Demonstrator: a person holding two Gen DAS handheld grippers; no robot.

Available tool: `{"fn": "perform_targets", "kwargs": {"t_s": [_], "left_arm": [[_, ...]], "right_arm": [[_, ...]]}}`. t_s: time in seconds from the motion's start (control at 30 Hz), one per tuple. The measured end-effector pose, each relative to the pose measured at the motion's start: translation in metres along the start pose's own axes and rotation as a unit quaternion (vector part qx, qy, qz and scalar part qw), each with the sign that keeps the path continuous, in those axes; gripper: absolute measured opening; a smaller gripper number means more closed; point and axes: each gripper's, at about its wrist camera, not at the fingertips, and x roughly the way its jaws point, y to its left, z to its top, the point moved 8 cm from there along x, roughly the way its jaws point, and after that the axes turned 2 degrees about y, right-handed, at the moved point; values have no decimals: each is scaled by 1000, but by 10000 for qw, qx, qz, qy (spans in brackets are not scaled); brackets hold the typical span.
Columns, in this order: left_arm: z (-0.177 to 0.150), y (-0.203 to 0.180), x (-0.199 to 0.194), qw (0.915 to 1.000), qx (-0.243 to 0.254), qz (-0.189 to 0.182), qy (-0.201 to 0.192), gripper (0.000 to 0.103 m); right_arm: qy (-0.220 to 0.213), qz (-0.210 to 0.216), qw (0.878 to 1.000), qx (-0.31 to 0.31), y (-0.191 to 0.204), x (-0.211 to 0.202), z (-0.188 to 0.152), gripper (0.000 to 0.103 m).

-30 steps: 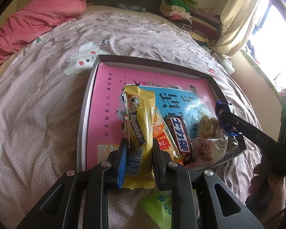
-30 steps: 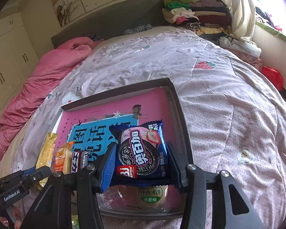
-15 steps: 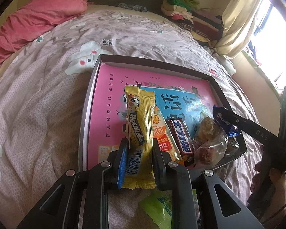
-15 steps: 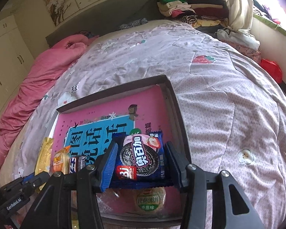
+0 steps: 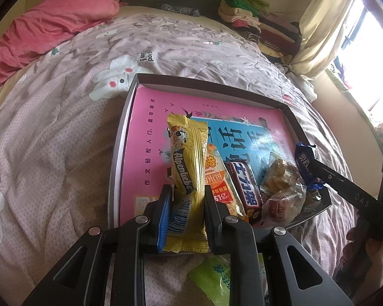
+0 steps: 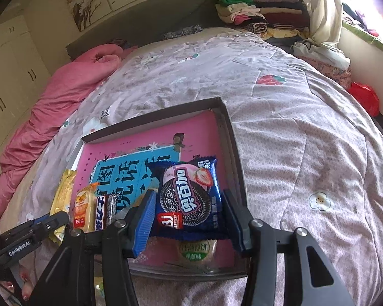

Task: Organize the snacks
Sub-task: 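Open the left gripper to drop the Alpenliebe pack while the right gripper releases the cookie pack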

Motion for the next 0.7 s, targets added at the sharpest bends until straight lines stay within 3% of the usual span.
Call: {"fn": "perform_targets", "kwargs": {"t_s": [0.7], "left_arm": [[1, -6, 5, 10000, 4, -12, 59, 24]], "right_arm": [[-109, -47, 9999, 97, -8, 12, 12, 52]]}}
